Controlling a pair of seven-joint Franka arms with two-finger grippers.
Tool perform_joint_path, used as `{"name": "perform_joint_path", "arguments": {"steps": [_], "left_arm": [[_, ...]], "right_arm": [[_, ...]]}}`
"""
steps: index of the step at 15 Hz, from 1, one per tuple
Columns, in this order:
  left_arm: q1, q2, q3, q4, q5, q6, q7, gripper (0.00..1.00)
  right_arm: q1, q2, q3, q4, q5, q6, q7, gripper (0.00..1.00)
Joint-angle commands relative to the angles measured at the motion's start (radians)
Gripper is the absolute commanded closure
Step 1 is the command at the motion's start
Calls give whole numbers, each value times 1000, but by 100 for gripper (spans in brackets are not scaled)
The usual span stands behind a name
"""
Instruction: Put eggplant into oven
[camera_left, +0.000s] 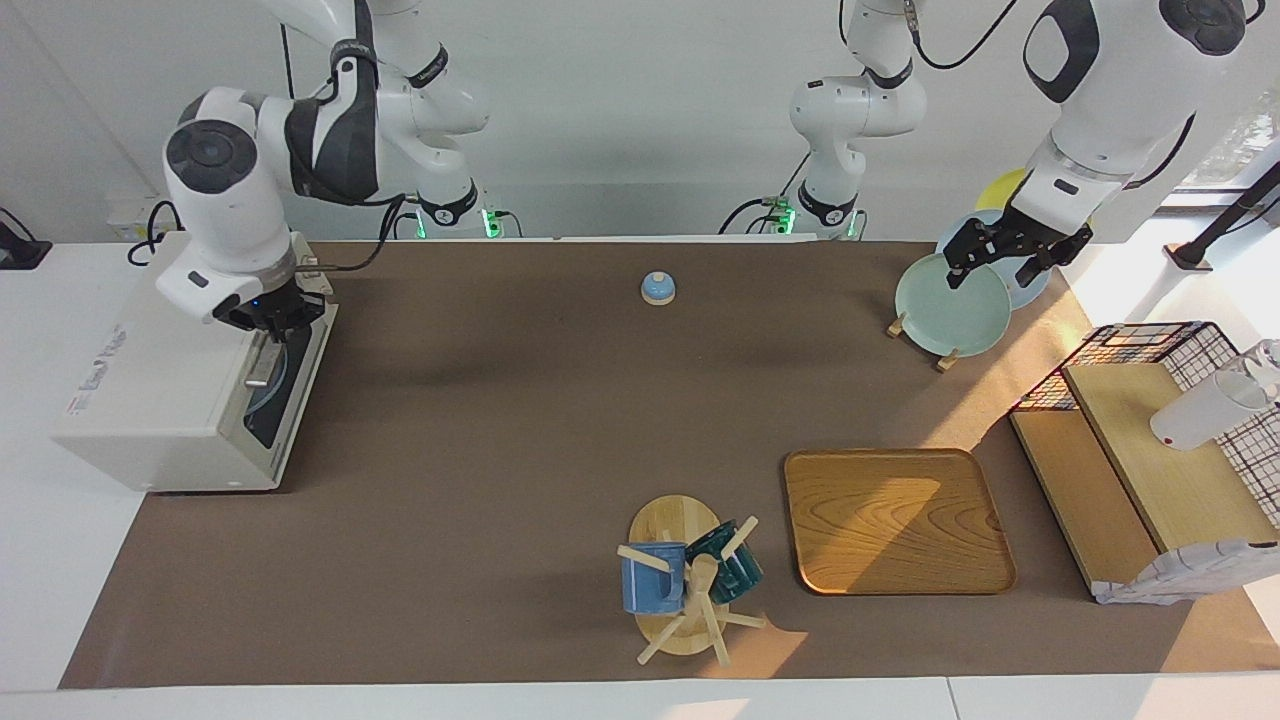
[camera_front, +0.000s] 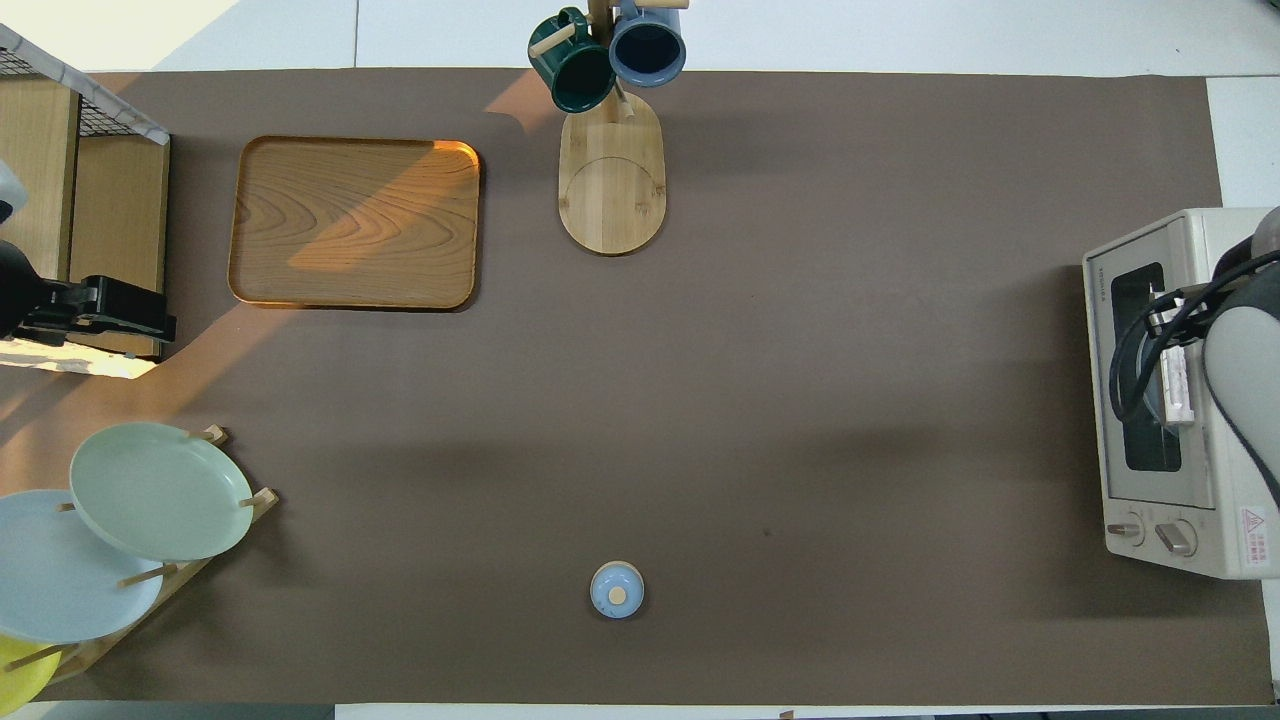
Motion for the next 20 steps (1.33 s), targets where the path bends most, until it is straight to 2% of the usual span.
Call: {"name": "perform_joint_path", "arguments": {"steps": [1,2,7,12,20], "left_arm": [[10,-22,-8,-18,19,3,14,0],[10,-22,-8,-18,19,3,14,0],[10,-22,-8,-18,19,3,14,0],[10,-22,-8,-18,19,3,14,0],[10,-22,-8,-18,19,3,14,0]], "right_arm": [[-2,12,11,64,70,-70,-21,42],[3,7,14,64,71,-73,-20,0],[5,-10,16,55,77,-87,-20,0],[5,1,19,87,63,-93,-24,0],[12,-36,11,61,68,-72,5,0]]}}
